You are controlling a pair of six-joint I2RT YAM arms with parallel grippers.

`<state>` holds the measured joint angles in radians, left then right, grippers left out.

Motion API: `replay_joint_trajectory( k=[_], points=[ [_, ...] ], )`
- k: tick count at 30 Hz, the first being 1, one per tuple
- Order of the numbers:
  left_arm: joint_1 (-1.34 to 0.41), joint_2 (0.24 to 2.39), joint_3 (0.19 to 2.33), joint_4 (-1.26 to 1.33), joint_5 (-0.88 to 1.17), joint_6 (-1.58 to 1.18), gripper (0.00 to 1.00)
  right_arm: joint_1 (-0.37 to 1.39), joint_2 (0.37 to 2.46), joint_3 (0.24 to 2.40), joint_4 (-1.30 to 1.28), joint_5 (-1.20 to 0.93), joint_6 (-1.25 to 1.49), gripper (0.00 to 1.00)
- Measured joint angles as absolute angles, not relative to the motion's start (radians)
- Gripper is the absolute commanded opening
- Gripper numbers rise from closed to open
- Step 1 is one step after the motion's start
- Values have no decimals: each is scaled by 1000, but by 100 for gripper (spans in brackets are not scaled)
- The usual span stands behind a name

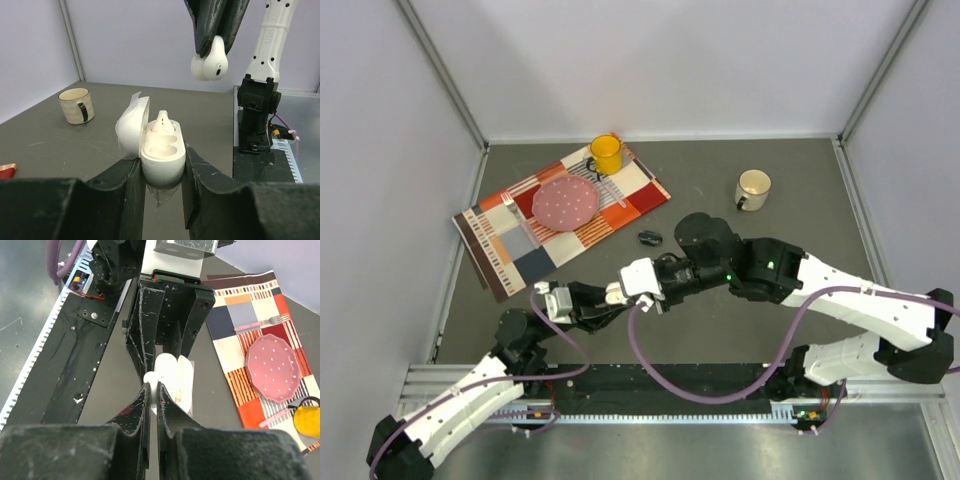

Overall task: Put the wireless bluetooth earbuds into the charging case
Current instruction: Place the earbud in the charging case.

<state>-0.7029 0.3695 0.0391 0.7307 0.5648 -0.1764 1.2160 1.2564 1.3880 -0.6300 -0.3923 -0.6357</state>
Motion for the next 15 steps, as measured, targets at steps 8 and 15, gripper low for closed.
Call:
replay_joint_trajectory(
  k=[8, 15],
  points=[
    [-703, 364, 39, 731, 568, -175, 0, 1120, 1339, 1469, -658, -506, -612, 0],
    [-703, 295, 39, 729, 554, -173, 0, 1096, 1375, 1614, -740, -592, -522, 0]
  ],
)
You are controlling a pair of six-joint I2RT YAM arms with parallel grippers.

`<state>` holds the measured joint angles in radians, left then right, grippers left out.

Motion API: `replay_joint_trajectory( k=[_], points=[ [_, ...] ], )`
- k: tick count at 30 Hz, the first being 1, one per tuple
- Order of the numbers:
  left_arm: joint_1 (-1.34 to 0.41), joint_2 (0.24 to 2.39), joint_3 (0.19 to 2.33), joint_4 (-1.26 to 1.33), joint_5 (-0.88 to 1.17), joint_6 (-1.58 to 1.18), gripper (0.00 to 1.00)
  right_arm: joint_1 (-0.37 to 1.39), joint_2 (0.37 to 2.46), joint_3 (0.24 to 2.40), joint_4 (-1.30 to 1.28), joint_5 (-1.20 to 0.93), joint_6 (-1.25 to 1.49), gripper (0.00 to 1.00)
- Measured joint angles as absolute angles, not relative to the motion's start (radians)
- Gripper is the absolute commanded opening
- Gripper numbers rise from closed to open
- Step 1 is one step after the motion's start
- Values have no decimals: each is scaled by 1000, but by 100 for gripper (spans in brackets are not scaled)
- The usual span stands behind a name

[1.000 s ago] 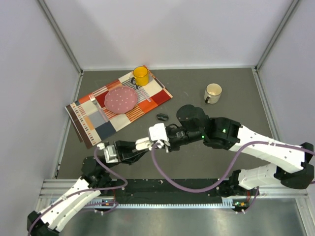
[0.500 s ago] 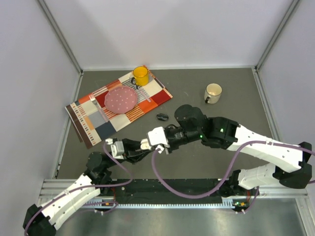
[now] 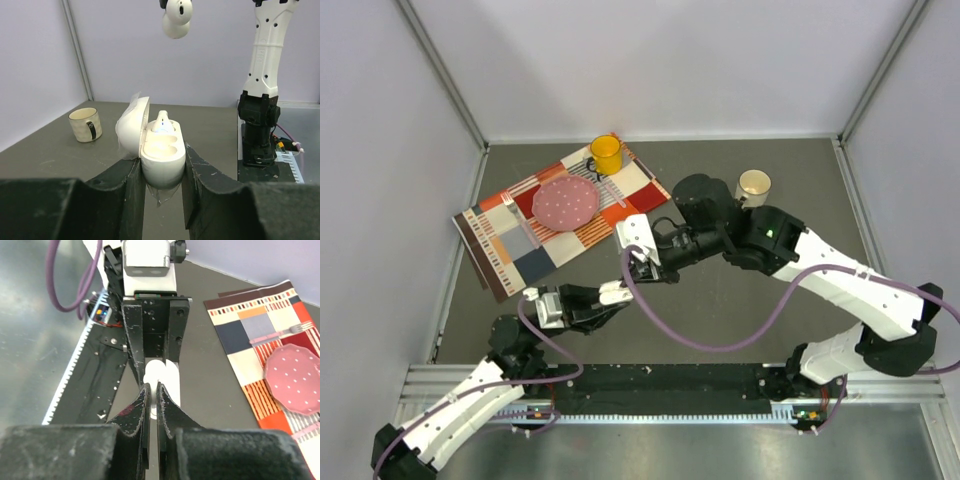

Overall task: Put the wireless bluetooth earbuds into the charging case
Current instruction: Place the earbud in the charging case.

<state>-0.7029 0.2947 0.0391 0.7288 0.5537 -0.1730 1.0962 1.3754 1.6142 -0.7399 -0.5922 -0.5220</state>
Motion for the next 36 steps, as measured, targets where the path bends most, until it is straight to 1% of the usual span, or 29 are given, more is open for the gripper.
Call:
replay_joint_trajectory(
  k=[7, 12, 25, 36],
  points=[
    [-703, 266, 39, 729, 547, -170, 0, 1096, 1467, 1722, -858, -661, -466, 0],
    [-703, 271, 39, 733, 546, -170, 0, 1096, 1500, 1723, -927, -675, -471, 0],
    [-703, 383, 39, 785, 565, -178, 0, 1096, 1499, 1723, -952, -674, -487, 0],
    [-703, 349, 39, 789, 570, -181, 0, 1096, 1501, 1722, -952, -671, -488, 0]
  ],
)
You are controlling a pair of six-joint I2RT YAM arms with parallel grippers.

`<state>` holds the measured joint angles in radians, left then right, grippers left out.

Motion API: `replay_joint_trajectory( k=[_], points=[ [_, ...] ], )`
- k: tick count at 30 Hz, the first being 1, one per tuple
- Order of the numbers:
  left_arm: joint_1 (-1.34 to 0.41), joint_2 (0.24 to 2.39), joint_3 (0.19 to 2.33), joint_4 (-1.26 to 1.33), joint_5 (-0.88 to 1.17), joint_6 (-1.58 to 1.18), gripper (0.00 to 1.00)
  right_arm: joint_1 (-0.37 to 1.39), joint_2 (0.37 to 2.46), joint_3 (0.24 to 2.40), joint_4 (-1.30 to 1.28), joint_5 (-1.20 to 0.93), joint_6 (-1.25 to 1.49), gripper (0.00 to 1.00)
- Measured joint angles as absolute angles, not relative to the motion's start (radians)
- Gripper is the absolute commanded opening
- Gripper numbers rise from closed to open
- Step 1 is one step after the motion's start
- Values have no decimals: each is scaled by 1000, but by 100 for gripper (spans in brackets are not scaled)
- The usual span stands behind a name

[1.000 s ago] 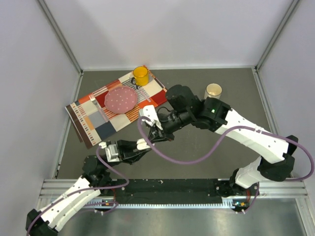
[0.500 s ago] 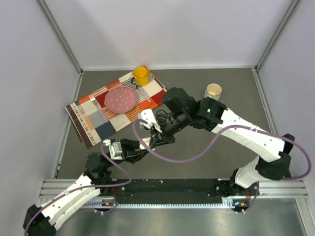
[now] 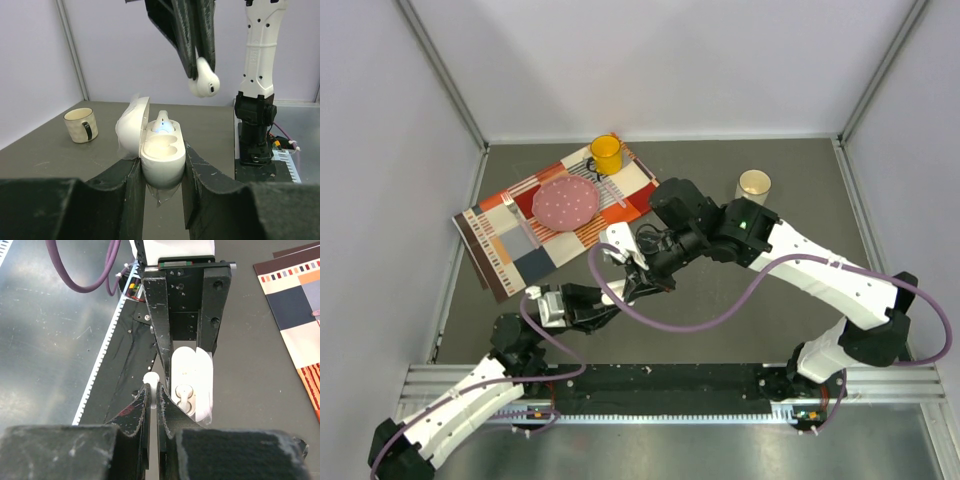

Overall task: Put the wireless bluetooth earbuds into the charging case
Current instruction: Place the earbud in the charging case.

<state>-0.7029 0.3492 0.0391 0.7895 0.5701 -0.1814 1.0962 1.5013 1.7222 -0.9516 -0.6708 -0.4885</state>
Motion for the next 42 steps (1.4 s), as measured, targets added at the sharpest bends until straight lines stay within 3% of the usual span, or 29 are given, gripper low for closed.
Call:
replay_joint_trajectory(
  k=[42],
  points=[
    [-703, 369, 39, 756, 561, -181, 0, 1097, 1598, 1719, -888, -604, -536, 0]
  ],
)
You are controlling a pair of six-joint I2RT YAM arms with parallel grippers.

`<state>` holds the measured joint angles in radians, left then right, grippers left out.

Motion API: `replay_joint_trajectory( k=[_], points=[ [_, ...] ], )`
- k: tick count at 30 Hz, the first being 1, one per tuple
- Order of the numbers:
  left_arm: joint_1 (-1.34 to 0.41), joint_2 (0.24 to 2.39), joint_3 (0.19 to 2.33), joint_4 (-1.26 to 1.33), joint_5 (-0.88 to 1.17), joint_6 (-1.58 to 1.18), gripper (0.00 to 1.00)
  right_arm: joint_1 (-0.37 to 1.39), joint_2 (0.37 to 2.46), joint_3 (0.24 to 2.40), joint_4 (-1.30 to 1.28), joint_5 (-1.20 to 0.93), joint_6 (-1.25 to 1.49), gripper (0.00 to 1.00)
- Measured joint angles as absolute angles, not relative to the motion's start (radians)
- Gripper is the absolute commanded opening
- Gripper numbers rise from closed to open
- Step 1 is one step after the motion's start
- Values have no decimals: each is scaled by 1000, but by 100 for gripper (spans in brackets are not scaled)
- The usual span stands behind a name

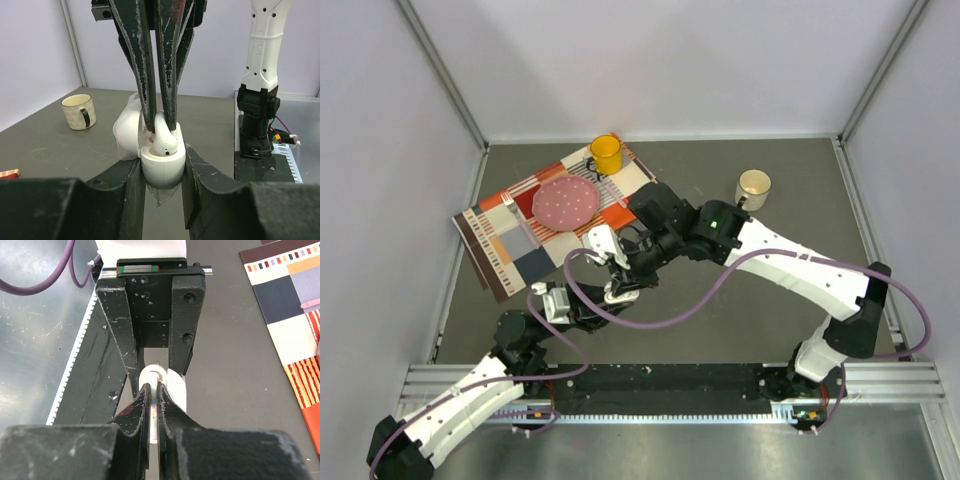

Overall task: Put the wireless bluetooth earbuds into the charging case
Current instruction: Place the earbud in the charging case.

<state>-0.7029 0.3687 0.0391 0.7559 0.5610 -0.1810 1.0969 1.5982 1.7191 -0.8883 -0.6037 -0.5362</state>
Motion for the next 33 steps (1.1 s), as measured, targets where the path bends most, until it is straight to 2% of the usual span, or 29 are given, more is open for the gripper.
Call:
replay_joint_trajectory(
  k=[10, 15, 20, 27, 33],
  points=[
    [-703, 355, 34, 739, 552, -182, 0, 1107, 1598, 1670, -839, -587, -515, 0],
    [-703, 340, 28, 721, 538, -181, 0, 1113, 1598, 1660, -825, -561, -500, 15],
    [-703, 320, 28, 698, 515, -181, 0, 1119, 1592, 1655, -815, -538, -488, 20],
    [-705, 286, 28, 696, 498, -181, 0, 1124, 1536, 1608, -776, -516, -485, 22],
    [-706, 270, 28, 704, 486, -181, 0, 1125, 1460, 1551, -740, -509, -473, 15]
  ],
)
